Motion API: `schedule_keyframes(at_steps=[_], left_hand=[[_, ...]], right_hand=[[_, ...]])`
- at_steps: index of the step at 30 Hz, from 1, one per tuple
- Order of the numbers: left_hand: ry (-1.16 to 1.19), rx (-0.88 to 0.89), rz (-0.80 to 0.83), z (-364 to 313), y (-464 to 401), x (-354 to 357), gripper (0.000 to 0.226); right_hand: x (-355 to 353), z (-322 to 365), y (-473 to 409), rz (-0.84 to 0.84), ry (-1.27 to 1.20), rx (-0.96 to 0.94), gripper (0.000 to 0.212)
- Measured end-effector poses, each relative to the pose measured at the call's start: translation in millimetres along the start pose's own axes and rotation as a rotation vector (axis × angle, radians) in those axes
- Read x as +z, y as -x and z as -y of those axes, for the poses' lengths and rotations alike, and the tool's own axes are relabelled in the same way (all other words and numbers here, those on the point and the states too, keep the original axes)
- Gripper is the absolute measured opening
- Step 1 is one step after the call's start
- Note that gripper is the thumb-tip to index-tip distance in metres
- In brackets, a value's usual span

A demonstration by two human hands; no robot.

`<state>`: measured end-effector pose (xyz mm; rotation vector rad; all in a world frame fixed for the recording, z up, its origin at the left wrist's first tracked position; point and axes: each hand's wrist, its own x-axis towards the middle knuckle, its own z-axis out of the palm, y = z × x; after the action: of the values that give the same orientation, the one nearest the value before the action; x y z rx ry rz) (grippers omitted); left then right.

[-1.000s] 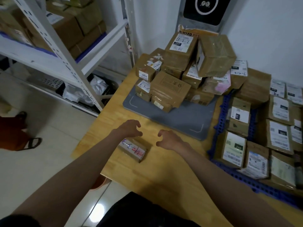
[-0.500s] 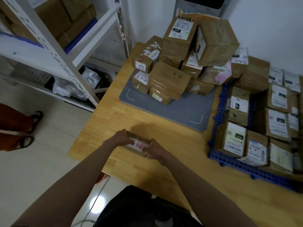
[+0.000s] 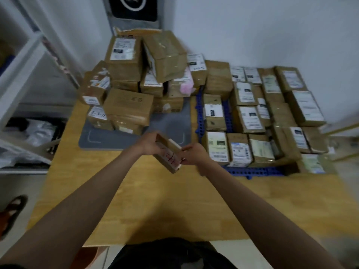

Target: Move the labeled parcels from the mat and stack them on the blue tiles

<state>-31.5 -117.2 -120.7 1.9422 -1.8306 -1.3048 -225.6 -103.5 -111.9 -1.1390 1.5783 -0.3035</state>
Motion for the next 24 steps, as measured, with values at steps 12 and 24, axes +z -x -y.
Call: schedule_keyframes(at_steps=[12,24], left_hand=[[0.071,0.224,-0.108,-157.7,-101.0,9.0,0.079],[-0.274,0.101,-0.030,-175.7,-175.6,75.7,0.066]], right_hand=[[-159.1,15.9,-18.4,-0.267,0.007,-0.201,0.039],[-211.6,-6.0,-107.2,-0.472,0.210,-0.269,0.049]])
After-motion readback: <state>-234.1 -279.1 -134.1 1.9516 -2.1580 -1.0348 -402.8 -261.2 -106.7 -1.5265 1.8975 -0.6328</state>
